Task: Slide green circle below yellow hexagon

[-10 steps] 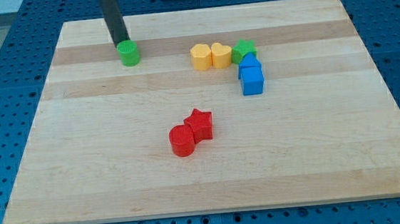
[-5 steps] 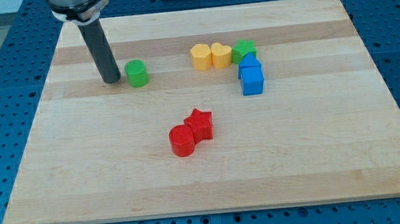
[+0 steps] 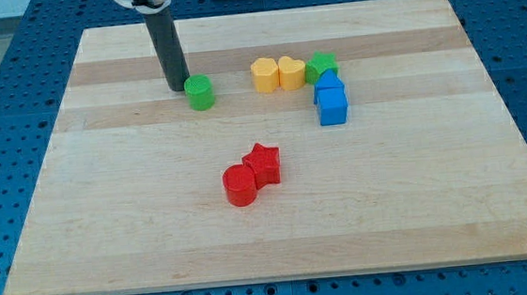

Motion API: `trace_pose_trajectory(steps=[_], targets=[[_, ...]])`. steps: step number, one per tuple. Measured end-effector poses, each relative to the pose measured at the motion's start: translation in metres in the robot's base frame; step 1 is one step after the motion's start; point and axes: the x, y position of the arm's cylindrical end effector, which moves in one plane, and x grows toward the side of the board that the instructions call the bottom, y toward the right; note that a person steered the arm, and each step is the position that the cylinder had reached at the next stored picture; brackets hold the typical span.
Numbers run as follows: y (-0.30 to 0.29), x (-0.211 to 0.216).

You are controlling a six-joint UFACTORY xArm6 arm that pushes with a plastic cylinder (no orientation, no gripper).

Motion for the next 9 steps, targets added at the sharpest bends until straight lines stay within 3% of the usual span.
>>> trace_pose_trajectory(steps=[4, 9], targets=[[0.016, 0.064], [0.084, 0.065]])
